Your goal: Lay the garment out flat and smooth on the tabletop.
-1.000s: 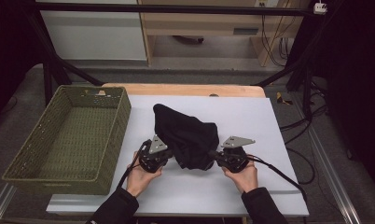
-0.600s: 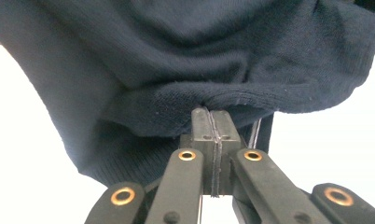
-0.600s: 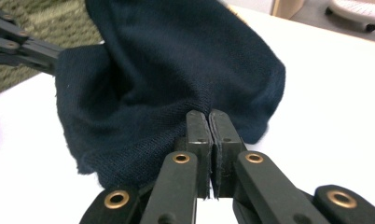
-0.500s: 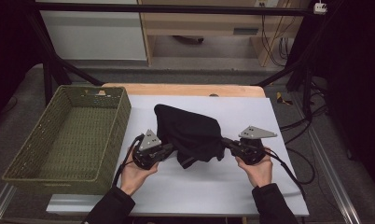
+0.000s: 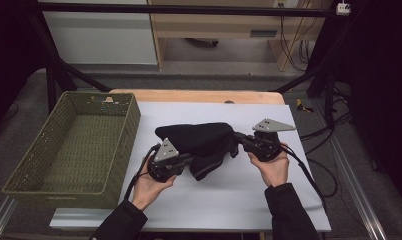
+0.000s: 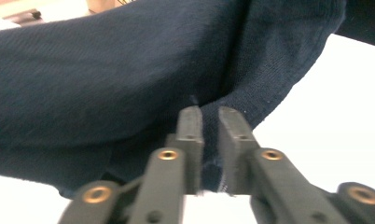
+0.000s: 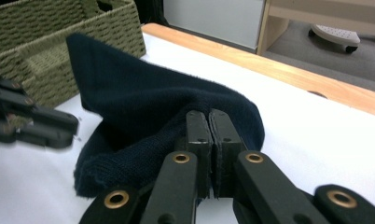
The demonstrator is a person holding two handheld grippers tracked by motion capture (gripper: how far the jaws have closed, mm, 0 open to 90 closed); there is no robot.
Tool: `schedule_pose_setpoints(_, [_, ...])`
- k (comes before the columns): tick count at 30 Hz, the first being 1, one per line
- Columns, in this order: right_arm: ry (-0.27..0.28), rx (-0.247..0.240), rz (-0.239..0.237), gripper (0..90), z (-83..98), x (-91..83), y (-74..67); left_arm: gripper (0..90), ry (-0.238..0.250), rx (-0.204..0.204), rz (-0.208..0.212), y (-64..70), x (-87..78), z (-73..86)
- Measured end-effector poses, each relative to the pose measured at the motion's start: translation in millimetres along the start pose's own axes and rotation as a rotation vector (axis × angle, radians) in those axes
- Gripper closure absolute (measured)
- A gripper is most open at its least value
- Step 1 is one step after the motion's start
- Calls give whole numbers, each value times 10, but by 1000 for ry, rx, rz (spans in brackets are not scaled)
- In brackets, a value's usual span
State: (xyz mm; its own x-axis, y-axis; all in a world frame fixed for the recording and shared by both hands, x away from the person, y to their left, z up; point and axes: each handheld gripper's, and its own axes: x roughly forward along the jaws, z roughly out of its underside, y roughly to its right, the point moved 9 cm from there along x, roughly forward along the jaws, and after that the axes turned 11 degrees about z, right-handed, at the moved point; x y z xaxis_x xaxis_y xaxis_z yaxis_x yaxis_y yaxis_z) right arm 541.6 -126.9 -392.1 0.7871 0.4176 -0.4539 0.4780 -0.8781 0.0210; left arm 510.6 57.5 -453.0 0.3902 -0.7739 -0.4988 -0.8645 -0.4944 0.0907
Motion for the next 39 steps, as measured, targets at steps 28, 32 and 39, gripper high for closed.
schedule_pose_setpoints(28, [78, 25, 13, 886, -519, 60, -40, 871, 14, 5, -38, -119, -286, -294])
schedule_pose_setpoints(32, [96, 31, 26, 884, -616, 106, -8, 872, 48, 3, -55, -181, -437, -457])
schedule_pose_setpoints(39, [84, 4, 58, 880, -625, 386, 74, 872, 27, -18, -109, -365, -496, -566])
